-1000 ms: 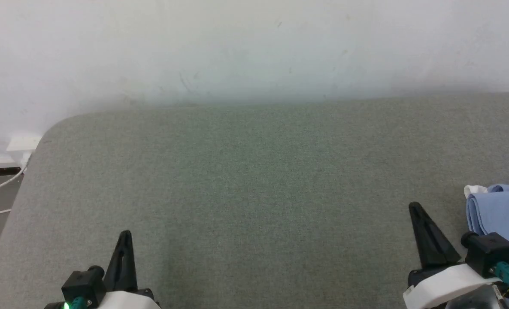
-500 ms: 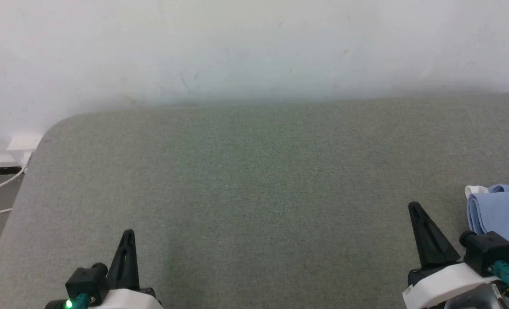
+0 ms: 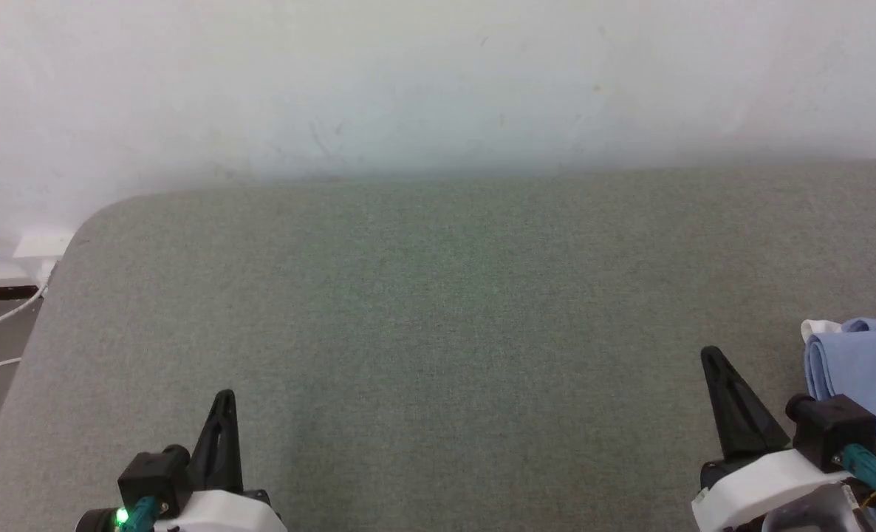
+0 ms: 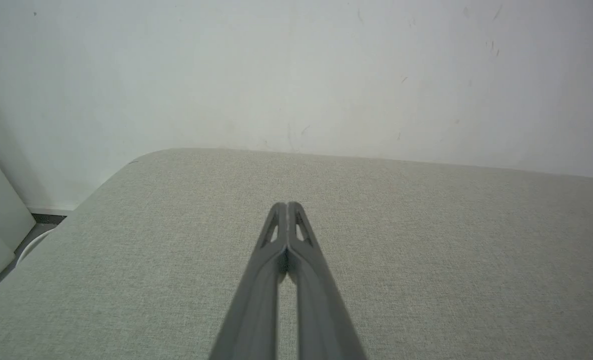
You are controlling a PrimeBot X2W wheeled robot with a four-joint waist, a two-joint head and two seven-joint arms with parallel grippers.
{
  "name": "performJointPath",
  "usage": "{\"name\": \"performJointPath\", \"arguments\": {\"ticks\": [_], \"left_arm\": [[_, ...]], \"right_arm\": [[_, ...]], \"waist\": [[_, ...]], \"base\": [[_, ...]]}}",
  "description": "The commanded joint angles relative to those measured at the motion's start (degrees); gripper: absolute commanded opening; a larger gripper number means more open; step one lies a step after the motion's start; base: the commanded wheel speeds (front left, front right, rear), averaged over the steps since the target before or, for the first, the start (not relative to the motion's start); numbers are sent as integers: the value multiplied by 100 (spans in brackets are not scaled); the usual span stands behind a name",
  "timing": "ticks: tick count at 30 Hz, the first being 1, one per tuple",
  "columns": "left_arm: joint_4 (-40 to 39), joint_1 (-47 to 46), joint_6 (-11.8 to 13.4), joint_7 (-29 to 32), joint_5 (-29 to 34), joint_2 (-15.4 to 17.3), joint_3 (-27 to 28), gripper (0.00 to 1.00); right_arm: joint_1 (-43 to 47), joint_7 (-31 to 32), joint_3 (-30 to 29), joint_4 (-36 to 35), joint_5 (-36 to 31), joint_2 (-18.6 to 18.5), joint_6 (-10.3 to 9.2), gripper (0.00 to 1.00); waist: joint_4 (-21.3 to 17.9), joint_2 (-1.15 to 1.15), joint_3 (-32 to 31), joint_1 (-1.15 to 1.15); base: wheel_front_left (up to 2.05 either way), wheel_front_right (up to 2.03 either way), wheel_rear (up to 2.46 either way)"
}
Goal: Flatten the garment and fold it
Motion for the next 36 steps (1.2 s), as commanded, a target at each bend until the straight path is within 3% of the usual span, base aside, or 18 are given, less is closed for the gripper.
{"name": "performJointPath", "arguments": {"ticks": [1,36], "left_arm": [[-42,-96,-43,29,76,-23,8,0],[-242,-260,-121,439,424,-117,23,0]], "right_arm": [[-93,7,-4,19,-37,17,-3,0],[-281,82,-11,153,-290,36,-6,0]], "waist": [[1,0,0,0],[28,0,9,0]], "base": [[0,0,0],[0,0,0]]}}
